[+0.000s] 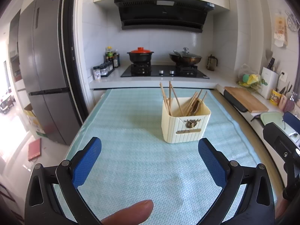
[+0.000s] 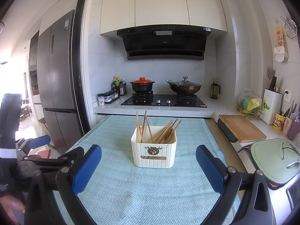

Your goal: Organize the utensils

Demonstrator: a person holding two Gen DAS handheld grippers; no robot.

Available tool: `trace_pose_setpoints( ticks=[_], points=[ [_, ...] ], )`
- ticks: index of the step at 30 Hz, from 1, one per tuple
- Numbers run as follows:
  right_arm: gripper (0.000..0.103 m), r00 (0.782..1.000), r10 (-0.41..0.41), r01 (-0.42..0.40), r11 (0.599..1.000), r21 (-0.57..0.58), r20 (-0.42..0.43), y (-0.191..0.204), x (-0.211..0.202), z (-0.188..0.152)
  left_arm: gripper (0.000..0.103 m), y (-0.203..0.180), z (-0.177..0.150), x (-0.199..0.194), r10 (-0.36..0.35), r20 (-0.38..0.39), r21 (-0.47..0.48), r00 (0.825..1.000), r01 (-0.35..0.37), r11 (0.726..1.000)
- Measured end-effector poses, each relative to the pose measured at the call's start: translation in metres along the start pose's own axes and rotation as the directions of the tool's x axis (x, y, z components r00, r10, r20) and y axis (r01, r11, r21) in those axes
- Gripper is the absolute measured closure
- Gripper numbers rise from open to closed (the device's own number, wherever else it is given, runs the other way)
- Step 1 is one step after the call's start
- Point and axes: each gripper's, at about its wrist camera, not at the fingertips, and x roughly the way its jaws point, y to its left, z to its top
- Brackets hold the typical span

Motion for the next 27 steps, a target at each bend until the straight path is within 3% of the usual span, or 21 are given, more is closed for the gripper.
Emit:
trace_pose_setpoints(
  ticks=[27],
  points=[
    [0.0,1.0,-0.006,0.006,1.0,-0.013,0.006,-0.0031,-0.0039,0.0011,0.0,0.0009,0.0001,-0.002,0.02,0.011,-0.004,1.0,-0.02,1.0]
  ],
)
